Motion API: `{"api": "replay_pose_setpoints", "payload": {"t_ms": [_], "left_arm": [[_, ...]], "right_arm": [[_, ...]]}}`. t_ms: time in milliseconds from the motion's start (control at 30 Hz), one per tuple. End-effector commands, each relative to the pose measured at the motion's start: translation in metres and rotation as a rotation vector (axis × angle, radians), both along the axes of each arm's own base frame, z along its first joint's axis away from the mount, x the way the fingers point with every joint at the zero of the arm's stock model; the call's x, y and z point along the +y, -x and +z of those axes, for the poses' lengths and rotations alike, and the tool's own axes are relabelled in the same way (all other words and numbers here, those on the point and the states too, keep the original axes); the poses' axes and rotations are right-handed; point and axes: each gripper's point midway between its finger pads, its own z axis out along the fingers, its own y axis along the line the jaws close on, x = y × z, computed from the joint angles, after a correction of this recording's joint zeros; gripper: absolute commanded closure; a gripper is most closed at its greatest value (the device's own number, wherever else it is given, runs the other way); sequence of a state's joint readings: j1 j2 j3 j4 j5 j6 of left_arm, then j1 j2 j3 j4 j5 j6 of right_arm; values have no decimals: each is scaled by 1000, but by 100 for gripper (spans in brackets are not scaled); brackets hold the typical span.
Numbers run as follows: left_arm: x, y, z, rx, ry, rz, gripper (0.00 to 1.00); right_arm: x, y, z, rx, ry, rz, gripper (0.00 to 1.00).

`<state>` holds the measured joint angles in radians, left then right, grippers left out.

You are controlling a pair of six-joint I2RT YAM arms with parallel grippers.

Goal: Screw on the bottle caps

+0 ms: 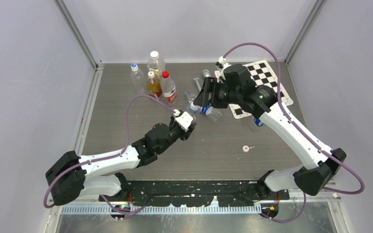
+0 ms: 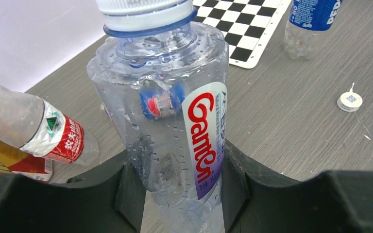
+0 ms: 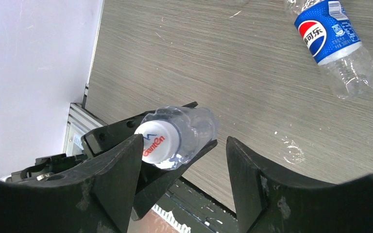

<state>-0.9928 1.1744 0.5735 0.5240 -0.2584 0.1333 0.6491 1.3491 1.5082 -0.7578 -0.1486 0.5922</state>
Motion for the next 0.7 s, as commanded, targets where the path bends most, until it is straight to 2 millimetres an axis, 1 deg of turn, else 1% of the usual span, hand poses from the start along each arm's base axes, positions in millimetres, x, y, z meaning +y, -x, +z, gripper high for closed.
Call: {"api": "replay_pose_setpoints", "payload": {"t_ms": [0, 100, 267, 367, 433, 467, 500, 533, 567, 600, 633, 667], "left_arm": [[-13, 0, 24, -13, 98, -36, 100], [-16, 1, 25, -5, 100, -47, 100], [-16, 1, 23, 12, 88, -44, 100], [-16, 1, 25, 18, 92, -40, 100], [-16, 1, 25, 24, 93, -39, 100], [-16, 1, 26, 26, 96, -37, 99], [-15, 1, 26, 27, 95, -35, 96], [-14, 0, 27, 25, 94, -30, 91], [-13, 0, 26, 26, 91, -25, 84], [-12, -1, 27, 24, 88, -17, 76], [-10, -1, 26, 22, 83, -10, 68], [-8, -1, 26, 21, 81, -4, 59]], "right_arm": [[13, -7, 14, -96, -22, 42, 32], [19, -6, 10, -101, -3, 63, 36], [27, -1, 6, -105, 15, 91, 39], [26, 0, 1, -101, 47, 92, 43], [26, 1, -2, -101, 66, 94, 48], [26, 1, -4, -100, 75, 95, 55], [25, 2, -5, -95, 81, 98, 59], [24, 2, -7, -94, 91, 94, 71], [21, 2, -6, -101, 99, 91, 76], [17, 2, -8, -98, 118, 81, 86], [15, 2, -6, -111, 129, 79, 94], [8, 1, -7, -110, 153, 62, 96]]}}
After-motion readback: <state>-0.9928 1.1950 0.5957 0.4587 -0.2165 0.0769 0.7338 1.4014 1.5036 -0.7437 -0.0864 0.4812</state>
